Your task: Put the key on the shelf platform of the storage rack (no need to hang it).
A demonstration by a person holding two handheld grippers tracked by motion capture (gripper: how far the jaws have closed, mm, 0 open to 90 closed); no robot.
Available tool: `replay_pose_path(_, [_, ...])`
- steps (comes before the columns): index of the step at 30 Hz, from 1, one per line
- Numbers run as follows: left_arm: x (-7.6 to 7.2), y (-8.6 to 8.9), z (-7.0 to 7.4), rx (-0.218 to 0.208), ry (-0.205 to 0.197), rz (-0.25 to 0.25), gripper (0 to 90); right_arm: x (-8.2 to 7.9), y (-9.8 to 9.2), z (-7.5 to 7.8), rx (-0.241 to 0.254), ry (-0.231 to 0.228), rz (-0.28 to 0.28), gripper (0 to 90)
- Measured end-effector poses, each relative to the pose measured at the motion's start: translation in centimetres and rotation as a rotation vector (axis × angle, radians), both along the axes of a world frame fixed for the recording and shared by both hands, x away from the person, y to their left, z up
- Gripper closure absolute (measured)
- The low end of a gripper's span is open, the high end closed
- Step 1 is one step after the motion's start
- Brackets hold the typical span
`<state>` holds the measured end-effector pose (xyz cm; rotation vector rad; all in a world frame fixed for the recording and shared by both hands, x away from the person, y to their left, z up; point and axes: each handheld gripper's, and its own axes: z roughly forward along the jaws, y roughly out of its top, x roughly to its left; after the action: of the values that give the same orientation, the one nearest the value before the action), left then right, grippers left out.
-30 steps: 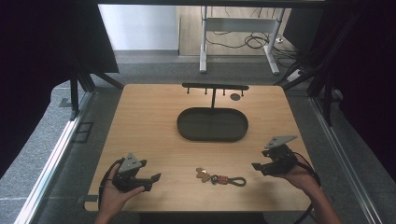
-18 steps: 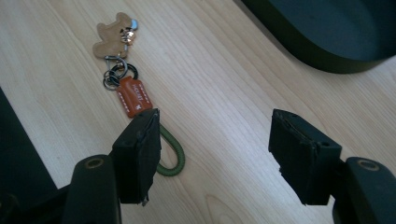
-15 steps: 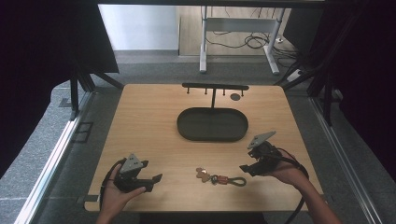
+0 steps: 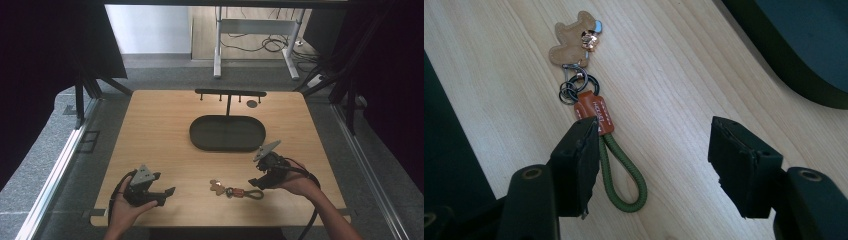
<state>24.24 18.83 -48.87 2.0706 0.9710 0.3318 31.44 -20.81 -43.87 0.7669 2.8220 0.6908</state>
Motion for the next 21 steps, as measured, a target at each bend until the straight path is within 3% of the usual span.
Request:
replay_pose_path(10, [0.0,0.1,0.0,-0.008,0.0,-0.005,24.4,0.1,1.2,-0.6,-0.018,0.02,0.024,38.1])
replay_pose_path(21, [0.0,0.1,0.1,-0.011,-0.003,-0.006,24.4,0.2,3.1,-2.0,-0.087,0.058,0.091,40.5])
